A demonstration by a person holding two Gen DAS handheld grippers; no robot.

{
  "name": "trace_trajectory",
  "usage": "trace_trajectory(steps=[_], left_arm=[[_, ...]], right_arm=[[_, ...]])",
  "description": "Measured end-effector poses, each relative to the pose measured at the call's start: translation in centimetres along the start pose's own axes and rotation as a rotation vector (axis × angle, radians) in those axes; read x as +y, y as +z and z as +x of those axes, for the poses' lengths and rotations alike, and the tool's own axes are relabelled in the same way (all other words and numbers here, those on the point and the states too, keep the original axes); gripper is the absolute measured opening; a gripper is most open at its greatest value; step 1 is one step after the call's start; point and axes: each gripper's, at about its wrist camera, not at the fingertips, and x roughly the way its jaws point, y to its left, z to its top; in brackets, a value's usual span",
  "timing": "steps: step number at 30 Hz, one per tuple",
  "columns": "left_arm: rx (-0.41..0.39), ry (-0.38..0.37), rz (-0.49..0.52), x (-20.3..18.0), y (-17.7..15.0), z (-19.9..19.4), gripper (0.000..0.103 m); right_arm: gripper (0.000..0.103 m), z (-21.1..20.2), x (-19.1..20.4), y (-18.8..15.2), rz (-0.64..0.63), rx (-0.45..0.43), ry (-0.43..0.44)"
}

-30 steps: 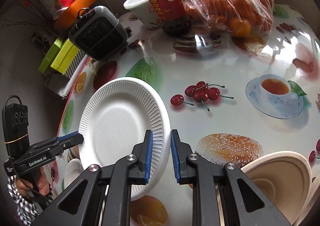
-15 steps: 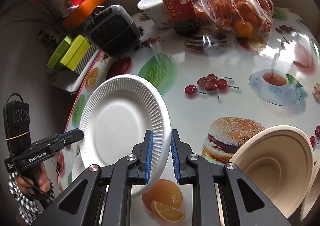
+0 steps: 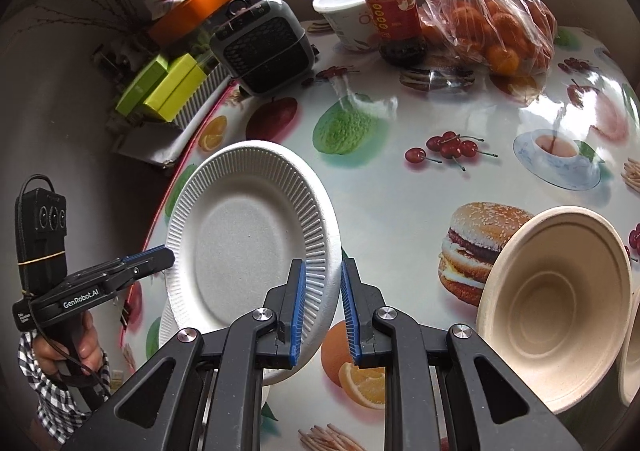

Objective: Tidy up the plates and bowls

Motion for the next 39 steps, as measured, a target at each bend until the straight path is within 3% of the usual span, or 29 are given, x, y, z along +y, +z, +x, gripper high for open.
trace_trajectory(steps=[39], left_arm=[[0.022, 0.044, -0.071, 5.8, -6.8, -2.9, 0.018]], right_arm=[[0.017, 2.8, 5.4, -6.5, -0.069, 0.108, 0.055]])
